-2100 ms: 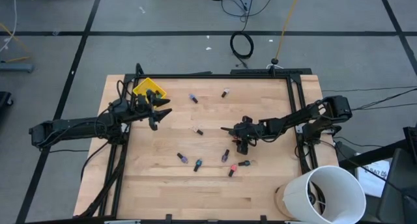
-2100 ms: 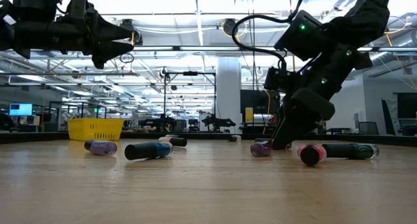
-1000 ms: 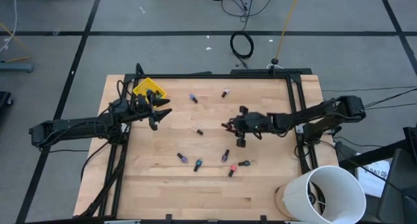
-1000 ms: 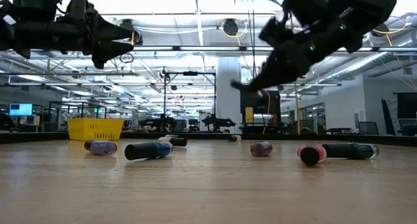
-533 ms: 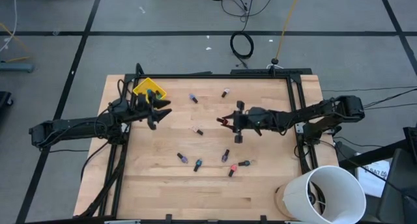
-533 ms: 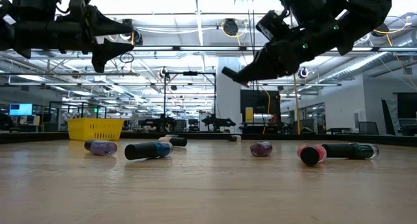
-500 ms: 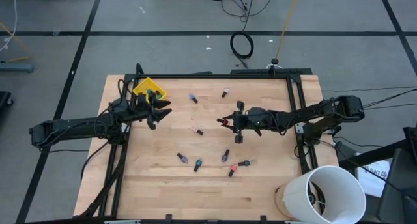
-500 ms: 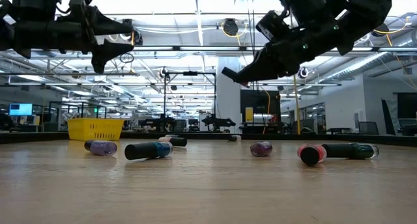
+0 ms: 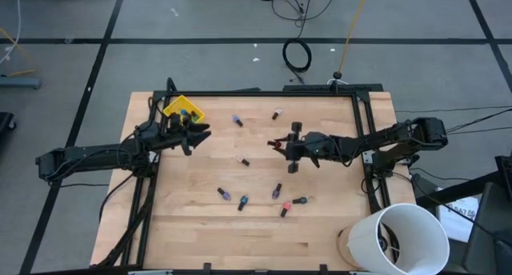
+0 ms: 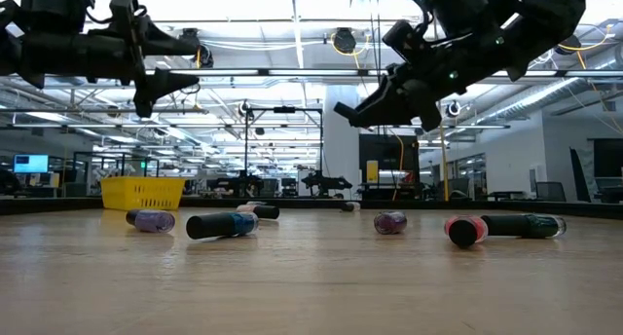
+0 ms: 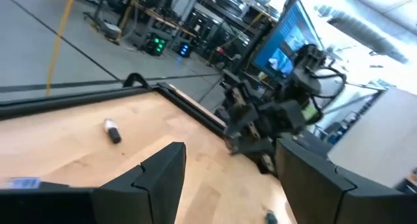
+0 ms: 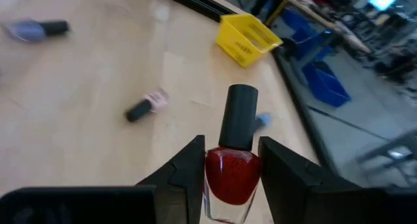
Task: Pick & Place Nail Polish
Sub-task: Put the red nail polish into the yellow bin
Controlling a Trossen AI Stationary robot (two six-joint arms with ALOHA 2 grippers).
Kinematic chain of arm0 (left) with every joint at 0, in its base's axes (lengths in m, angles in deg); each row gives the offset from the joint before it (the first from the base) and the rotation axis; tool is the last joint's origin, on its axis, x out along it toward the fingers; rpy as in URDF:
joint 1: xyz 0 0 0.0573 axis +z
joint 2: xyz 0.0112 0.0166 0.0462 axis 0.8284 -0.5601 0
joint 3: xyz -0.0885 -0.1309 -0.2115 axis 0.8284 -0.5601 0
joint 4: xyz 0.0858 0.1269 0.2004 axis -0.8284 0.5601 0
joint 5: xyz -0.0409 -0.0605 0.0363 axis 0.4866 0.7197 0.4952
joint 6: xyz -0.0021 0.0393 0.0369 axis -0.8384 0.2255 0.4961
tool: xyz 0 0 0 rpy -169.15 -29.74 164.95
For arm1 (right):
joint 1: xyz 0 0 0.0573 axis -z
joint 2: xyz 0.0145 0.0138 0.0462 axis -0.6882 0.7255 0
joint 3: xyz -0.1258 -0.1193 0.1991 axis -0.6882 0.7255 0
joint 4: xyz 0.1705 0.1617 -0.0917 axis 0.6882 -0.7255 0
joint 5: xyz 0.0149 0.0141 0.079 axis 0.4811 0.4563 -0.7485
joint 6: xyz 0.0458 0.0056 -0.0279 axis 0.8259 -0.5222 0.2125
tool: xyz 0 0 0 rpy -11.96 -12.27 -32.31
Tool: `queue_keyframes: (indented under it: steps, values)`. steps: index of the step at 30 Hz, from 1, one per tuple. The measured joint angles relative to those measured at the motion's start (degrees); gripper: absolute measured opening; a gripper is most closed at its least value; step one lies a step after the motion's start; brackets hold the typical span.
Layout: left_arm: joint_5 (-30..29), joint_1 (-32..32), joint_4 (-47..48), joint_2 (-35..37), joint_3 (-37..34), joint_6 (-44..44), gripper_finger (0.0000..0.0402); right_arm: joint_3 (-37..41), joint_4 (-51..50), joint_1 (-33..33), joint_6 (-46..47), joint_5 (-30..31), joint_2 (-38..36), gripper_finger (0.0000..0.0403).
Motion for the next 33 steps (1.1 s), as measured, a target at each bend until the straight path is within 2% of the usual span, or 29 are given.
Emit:
queue_keyframes:
  steps: [6, 14, 20, 29, 33]
  values:
    - [0.89, -2.23, 0.0, -0.47, 0.0, -0.46, 0.023, -0.02, -0.32, -0.64, -1.58, 3.14, 0.0, 0.0113]
    - [-12.07, -7.2, -1.86, -6.32, 0.04, -2.76, 0.023, -0.04, 1.39, -1.06, -3.05, 3.06, 0.0, 0.0113]
    - [-13.31, -9.72, -9.42, -15.66, 0.9, -6.36, 0.023, -0.09, 2.1, -1.07, -2.39, 2.86, -0.02, 0.0113]
    - [-14.73, -13.46, -9.16, -35.17, 15.13, -4.23, 0.023, -0.09, 2.74, -2.4, -4.8, 2.99, 1.72, 0.0113]
    - [-11.7, -13.86, -8.98, -43.59, 22.26, -4.12, 0.023, -0.09, 2.54, -3.54, -6.69, 7.34, 1.88, 0.0113]
